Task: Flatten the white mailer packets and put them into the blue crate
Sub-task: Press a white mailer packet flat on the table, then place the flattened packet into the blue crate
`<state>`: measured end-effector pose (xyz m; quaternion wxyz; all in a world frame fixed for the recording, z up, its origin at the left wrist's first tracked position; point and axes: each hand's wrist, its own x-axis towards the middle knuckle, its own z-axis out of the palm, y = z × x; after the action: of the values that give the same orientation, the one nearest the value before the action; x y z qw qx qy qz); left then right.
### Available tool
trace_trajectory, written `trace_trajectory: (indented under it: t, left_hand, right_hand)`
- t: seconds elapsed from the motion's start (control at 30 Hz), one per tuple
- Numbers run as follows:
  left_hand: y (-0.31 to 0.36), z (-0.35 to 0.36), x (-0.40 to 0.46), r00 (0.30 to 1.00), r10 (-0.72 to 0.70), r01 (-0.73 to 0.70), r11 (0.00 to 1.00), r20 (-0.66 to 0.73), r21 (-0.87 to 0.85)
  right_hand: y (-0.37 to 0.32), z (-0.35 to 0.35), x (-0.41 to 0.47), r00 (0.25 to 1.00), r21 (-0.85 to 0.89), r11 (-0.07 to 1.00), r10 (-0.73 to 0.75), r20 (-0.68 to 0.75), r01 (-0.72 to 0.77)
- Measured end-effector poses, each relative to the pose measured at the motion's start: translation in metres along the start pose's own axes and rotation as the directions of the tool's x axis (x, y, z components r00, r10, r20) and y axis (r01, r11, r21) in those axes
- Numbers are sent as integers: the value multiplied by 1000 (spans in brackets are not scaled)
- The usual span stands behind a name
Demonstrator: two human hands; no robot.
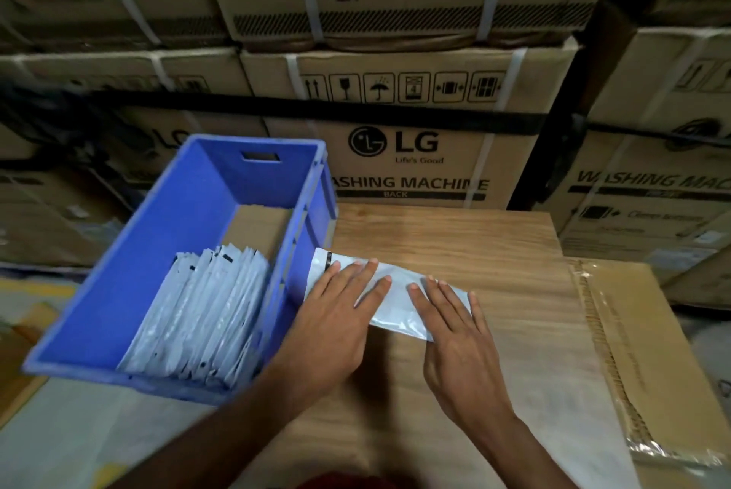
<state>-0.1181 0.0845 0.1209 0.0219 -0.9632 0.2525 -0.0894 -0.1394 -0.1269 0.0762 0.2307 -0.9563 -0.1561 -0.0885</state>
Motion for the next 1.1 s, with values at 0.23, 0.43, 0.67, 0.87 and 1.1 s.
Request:
trace_trajectory:
  t: [0.23,0.43,0.67,0.87,1.1]
  left_hand:
    - [-98,-31,-32,996,82,-80,995,-34,60]
    - [-233,-33,-60,989,143,-145,981,23,126]
    - [-349,-17,-77,947,313,-318,945,68,80]
    - [-363,18,-38,784,620,-621,784,31,24]
    - [-322,73,24,560,826,-827,562,-56,13]
  right_hand:
    - [-87,2,47,996,104,993,-45,-77,53]
    - [-201,46,88,999,183,983,-18,-38,25]
    - [-304,115,115,994,200,975,88,64,-99]
    - [-340,164,101,919,120,913,395,-12,-391]
    - [-331,168,107,674,-19,712,671,309,-702]
